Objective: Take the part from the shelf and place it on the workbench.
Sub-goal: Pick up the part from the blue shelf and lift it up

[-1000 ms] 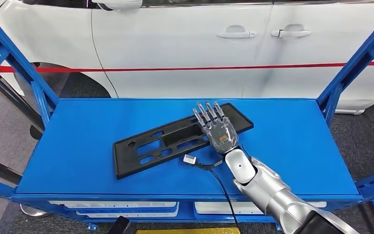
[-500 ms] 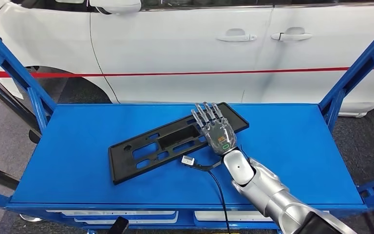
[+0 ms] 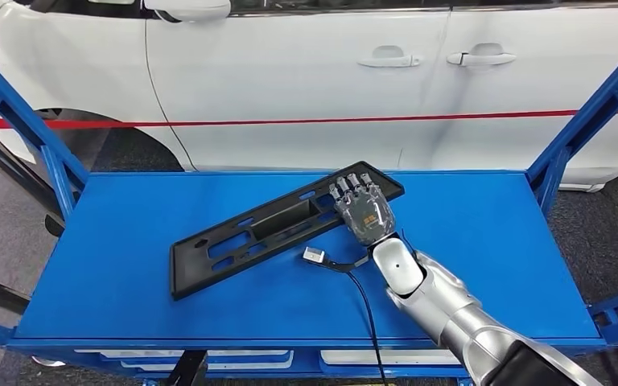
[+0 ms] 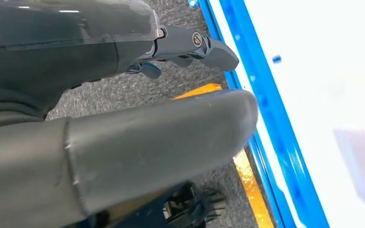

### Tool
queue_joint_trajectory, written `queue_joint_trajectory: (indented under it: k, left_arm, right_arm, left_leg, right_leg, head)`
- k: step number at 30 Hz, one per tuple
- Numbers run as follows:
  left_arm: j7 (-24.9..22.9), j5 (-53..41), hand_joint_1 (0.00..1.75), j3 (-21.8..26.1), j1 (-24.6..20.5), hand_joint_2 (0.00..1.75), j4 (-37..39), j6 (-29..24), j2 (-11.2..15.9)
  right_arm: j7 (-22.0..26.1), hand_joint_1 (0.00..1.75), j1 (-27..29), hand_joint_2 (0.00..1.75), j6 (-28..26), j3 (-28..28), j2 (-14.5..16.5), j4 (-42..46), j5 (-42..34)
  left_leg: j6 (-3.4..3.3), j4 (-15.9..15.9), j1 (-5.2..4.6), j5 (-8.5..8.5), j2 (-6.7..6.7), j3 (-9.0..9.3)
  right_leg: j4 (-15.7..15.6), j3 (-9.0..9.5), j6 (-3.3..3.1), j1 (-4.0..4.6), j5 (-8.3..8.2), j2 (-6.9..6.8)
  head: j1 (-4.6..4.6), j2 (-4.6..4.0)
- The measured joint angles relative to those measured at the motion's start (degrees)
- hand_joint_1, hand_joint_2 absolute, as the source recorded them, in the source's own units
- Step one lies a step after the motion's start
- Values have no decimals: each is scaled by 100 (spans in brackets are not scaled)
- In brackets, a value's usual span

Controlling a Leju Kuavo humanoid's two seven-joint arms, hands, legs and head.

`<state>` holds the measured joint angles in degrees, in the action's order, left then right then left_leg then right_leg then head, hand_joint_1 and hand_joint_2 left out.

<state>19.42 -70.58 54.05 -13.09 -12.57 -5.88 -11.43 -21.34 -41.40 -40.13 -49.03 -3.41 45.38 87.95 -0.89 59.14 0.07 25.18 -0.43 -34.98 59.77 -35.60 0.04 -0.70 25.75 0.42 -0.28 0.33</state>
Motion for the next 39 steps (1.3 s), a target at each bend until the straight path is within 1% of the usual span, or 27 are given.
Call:
queue_joint_trajectory:
  k: [2,3,4,6,7,8,9,11,13,14,17,19,21,22,23,24,25,26,28,30,32,33,34,36,37,38,39]
  left_arm:
    - [7,-4,0,3,-7,0,0,0,-4]
    - [11,-12,0,4,-10,0,0,0,-7]
    - [16,-22,0,4,-13,0,0,0,-10]
    - [21,-39,0,4,-17,0,0,0,-13]
    - [22,-43,0,4,-15,0,0,0,-13]
    - [23,-44,0,5,-13,0,0,0,-13]
    - [24,-45,0,5,-12,0,0,0,-14]
    - [26,-47,0,7,-12,0,0,0,-18]
    - [33,-50,0,7,-18,0,0,-1,-23]
    - [44,-50,0,7,-19,0,0,0,-24]
    - [69,-28,0,7,-15,0,0,42,-25]
    - [28,8,0,13,-16,0,0,63,-26]
    - [33,31,0,20,-17,0,0,81,-26]
    - [60,32,0,22,-13,0,0,93,-26]
    - [84,30,0,22,-8,0,0,102,-26]
    - [97,27,0,22,-5,0,0,107,-26]
    - [103,25,0,22,-5,0,0,107,-26]
    - [107,22,0,22,-9,0,0,107,-26]
    - [113,22,0,23,-23,0,0,107,-22]
    - [116,22,0,24,-26,0,0,108,-20]
    - [117,21,0,25,-24,0,0,108,-22]
    - [117,21,0,26,-26,0,0,108,-25]
    - [118,20,0,27,-31,0,0,108,-28]
    - [119,20,0,28,-37,0,0,109,-31]
    - [119,20,0,28,-36,0,0,109,-31]
    - [131,25,0,29,-35,0,0,98,-31]
    - [174,45,0,29,-31,0,0,63,-30]
  right_arm:
    - [22,175,-5,175,0,22,-2,2,-1]
    - [30,175,-12,175,0,35,-4,3,-1]
    - [35,175,-18,175,0,46,-7,3,0]
    - [47,175,-7,175,1,59,-18,2,0]
    - [51,175,8,175,2,59,-23,1,0]
    - [54,175,22,175,2,59,-27,1,0]
    - [53,175,28,175,2,60,-28,1,0]
    - [53,175,11,175,1,62,-28,2,0]
    - [57,175,-13,175,0,65,-27,6,0]
    - [62,175,-18,175,0,66,-27,10,0]
    - [93,175,-20,175,0,72,-34,19,0]
    - [102,175,-31,175,0,78,-33,22,0]
    - [104,175,-31,175,1,79,-28,23,0]
    - [106,175,-28,175,2,79,-28,22,0]
    - [110,175,-25,175,2,79,-28,21,0]
    - [114,175,-24,175,2,79,-27,20,0]
    - [119,175,-25,175,2,79,-27,20,0]
    - [122,175,-27,175,1,79,-27,22,0]
    - [122,175,-35,175,1,79,-27,27,0]
    - [124,175,-37,175,1,79,-26,31,0]
    - [126,175,-35,175,0,79,-26,32,0]
    - [126,175,-39,175,1,80,-27,32,0]
    - [125,175,-45,175,1,80,-28,32,0]
    - [124,175,-44,175,2,81,-29,32,0]
    - [125,175,-37,175,2,81,-30,31,-1]
    - [168,175,-24,175,2,83,-29,32,-23]
    - [304,175,34,175,2,108,15,78,-102]
  left_leg:
    - [-69,-59,27,-44,5,14]
    - [-109,-94,42,-68,9,23]
    - [-139,-118,52,-84,14,29]
    - [-166,-117,44,-93,18,16]
    - [-170,-109,41,-93,19,7]
    - [-172,-97,41,-94,18,-2]
    - [-170,-82,41,-92,16,-9]
    - [-146,-46,39,-77,11,-18]
    - [-91,3,16,-59,7,-46]
    - [-59,14,6,-60,6,-61]
    - [36,36,12,-34,3,-85]
    - [94,352,30,232,6,-199]
    - [135,1038,47,639,10,-455]
    - [145,1354,53,772,10,-571]
    - [146,1512,54,806,11,-614]
    - [137,1457,54,733,11,-553]
    - [116,1180,52,572,10,-385]
    - [85,782,49,408,10,-168]
    - [26,160,20,207,5,160]
    - [-16,18,-17,171,-2,214]
    - [-73,-48,-8,87,6,203]
    - [-109,-95,5,33,15,196]
    - [-142,-139,18,-22,26,176]
    - [-189,-154,16,-98,39,88]
    - [-197,-138,11,-129,43,30]
    - [-199,-119,7,-151,43,-31]
    - [-193,-100,8,-171,34,-85]
  right_leg:
    - [36,-19,61,-3,47,-8]
    - [180,-81,83,-3,155,-9]
    - [428,-190,99,-5,314,-11]
    - [1140,-511,119,-7,666,-11]
    - [1409,-631,130,-9,748,-13]
    - [1516,-674,136,-13,737,-14]
    - [1412,-611,138,-18,626,-16]
    - [719,-240,124,-29,291,-24]
    - [151,42,89,-18,127,-26]
    - [56,79,66,-7,129,-24]
    - [18,73,-31,-5,78,-30]
    - [-12,71,-97,-23,30,-44]
    - [-7,45,-124,-16,10,-49]
    - [4,26,-128,-10,7,-51]
    - [19,7,-129,-6,5,-53]
    - [36,-10,-130,-3,4,-53]
    - [50,-20,-130,-1,3,-53]
    - [59,-25,-126,1,1,-52]
    - [63,-43,-87,10,-24,-47]
    - [46,-66,-11,4,-73,-42]
    - [30,-76,67,-1,-87,-37]
    - [93,-102,96,1,-1,-37]
    - [267,-168,117,3,165,-36]
    - [916,-397,144,-6,641,-38]
    - [1255,-503,159,-11,817,-38]
    - [1463,-542,173,-16,889,-39]
    - [1482,-484,181,-22,853,-40]
  head:
    - [2,0]
    - [3,0]
    - [4,0]
    - [3,0]
    - [3,0]
    - [3,0]
    - [3,0]
    - [3,0]
    - [2,0]
    - [1,0]
    - [2,0]
    - [-1,0]
    - [-3,0]
    - [-2,0]
    - [-2,0]
    - [-2,0]
    - [-2,0]
    - [-2,0]
    - [-3,0]
    - [-2,0]
    - [-1,0]
    - [1,0]
    - [1,0]
    - [2,0]
    - [1,0]
    - [2,0]
    - [2,0]
